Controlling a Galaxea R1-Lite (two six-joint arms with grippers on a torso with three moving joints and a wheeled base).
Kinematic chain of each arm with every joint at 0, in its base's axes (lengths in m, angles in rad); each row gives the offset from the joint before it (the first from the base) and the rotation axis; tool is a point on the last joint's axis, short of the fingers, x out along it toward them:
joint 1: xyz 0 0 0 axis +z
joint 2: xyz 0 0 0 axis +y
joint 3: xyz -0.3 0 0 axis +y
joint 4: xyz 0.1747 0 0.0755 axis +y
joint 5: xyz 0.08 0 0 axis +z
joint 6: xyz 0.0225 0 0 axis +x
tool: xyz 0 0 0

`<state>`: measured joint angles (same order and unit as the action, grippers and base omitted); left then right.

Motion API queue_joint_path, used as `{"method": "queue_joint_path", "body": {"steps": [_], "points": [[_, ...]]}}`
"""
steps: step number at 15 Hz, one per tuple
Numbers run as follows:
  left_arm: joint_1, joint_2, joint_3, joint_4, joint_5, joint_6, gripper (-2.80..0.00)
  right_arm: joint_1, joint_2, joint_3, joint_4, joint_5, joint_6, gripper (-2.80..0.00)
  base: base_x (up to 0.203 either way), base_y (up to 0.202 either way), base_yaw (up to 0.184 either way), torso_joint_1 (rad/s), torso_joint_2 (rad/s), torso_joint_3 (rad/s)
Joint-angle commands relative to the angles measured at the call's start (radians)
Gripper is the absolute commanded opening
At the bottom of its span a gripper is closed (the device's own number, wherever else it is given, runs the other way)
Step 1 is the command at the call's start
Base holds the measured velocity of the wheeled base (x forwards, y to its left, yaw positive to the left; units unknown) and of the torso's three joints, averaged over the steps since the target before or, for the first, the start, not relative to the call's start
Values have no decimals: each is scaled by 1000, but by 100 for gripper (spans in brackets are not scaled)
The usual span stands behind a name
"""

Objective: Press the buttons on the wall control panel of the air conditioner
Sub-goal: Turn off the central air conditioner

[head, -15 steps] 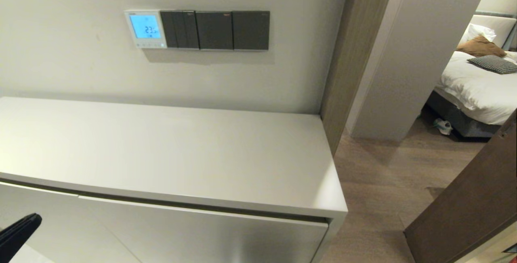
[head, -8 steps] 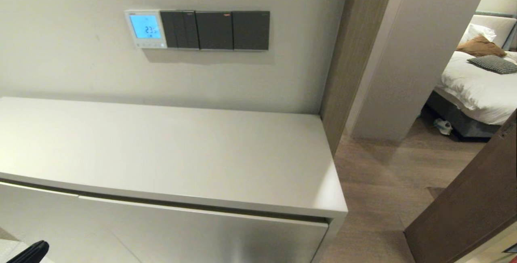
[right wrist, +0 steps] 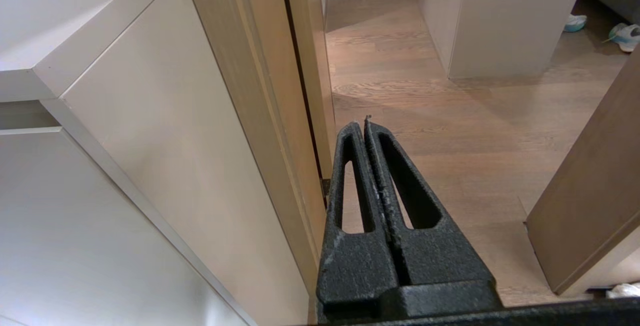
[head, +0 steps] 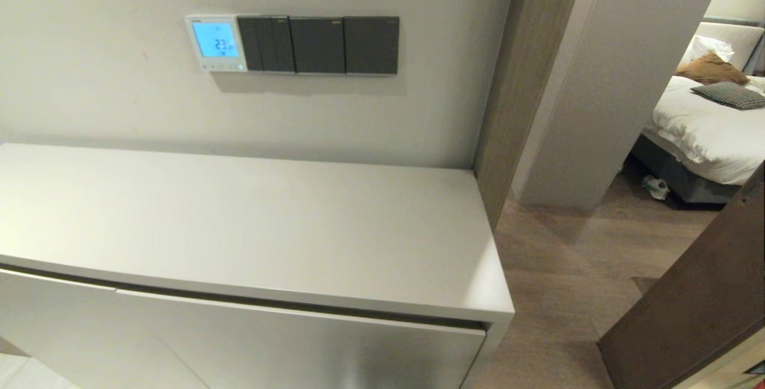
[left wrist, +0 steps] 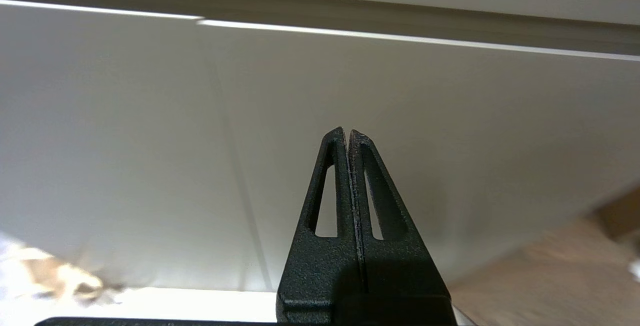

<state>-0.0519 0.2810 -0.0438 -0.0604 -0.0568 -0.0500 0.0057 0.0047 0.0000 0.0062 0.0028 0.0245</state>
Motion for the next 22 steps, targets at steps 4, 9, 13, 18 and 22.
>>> {"method": "queue_joint_path", "body": {"steps": [4, 9, 13, 18, 22], "points": [[39, -110, 21, 44, 5, 21, -280, 0, 1, 2, 0, 0, 0, -280, 0, 0, 0, 0, 0, 0], [46, -183, 12, 97, 31, 27, -280, 0, 1, 2, 0, 0, 0, -280, 0, 0, 0, 0, 0, 0], [46, -244, 15, 102, 44, 93, -280, 0, 1, 2, 0, 0, 0, -280, 0, 0, 0, 0, 0, 0], [46, -279, 22, 128, 54, 128, -280, 0, 1, 2, 0, 0, 0, -280, 0, 0, 0, 0, 0, 0], [47, -278, 24, 126, 43, 183, -280, 0, 1, 2, 0, 0, 0, -280, 0, 0, 0, 0, 0, 0]]}}
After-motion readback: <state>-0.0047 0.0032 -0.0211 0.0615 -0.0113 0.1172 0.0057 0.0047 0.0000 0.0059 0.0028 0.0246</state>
